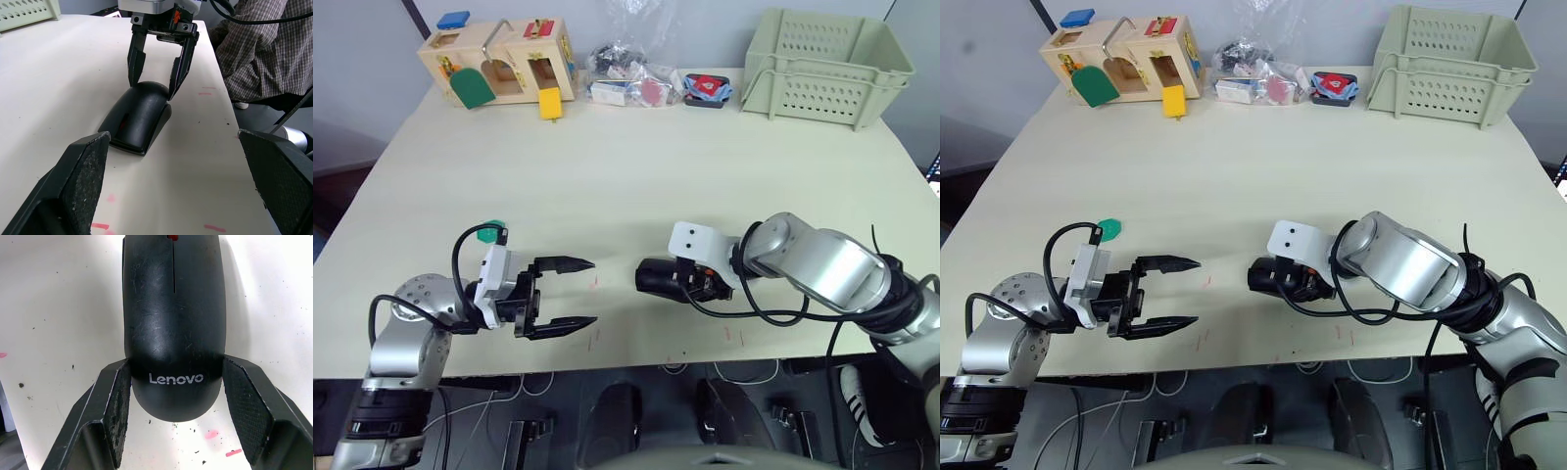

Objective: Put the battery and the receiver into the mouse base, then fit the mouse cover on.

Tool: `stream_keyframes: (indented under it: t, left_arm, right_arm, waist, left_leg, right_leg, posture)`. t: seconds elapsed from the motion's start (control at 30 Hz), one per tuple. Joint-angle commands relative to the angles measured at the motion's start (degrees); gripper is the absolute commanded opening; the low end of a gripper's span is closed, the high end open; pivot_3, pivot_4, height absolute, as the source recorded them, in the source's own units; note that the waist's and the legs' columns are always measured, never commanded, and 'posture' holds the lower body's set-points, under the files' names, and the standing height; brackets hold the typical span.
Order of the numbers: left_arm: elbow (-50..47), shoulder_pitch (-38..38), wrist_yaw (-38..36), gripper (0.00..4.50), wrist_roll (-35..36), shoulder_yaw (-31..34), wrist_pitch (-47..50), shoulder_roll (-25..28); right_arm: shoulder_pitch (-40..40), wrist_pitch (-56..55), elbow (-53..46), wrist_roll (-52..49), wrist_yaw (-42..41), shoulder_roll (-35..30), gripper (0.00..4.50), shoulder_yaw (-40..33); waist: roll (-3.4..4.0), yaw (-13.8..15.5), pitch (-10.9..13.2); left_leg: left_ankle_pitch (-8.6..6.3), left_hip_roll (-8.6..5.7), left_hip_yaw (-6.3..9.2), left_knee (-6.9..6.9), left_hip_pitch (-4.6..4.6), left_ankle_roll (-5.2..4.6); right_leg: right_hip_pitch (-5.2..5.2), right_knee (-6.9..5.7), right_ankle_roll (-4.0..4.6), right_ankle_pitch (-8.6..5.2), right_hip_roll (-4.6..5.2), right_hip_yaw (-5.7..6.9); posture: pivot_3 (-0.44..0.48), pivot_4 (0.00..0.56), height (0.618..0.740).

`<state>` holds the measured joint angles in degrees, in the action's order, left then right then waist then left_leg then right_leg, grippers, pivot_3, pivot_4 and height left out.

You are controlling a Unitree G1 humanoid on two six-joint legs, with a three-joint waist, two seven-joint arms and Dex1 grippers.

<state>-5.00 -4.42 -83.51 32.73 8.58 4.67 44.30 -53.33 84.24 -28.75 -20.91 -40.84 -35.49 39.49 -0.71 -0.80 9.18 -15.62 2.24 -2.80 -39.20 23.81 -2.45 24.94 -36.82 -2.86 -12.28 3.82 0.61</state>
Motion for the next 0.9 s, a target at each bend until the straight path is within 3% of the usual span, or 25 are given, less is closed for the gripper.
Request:
stream_keyframes:
  t: [0.03,0.9]
  left_arm:
    - [-0.9,-0.1,0.2,4.5,0.3,0.3,-0.6,-0.1]
    - [-0.5,0.3,-0.2,4.5,0.1,0.3,-1.3,-0.2]
  right_arm:
    - [-0.8,-0.3,-0.8,-0.6,0.2,-0.7,2.29,0.2]
    - [-1.8,-3.2,-0.3,-0.4,-0.3,-0.7,2.29,1.5]
  waist:
    - [0.0,0.0,0.0]
    - [0.0,0.0,0.0]
  left_leg:
    - [0.0,0.0,0.0,0.0,0.0,0.0]
    - [0.0,0.0,0.0,0.0,0.0,0.0]
  right_leg:
    - [0.0,0.0,0.0,0.0,0.0,0.0]
    - [0.0,0.0,0.0,0.0,0.0,0.0]
  posture:
    - [0.0,0.15,0.74]
    - [0.0,0.15,0.74]
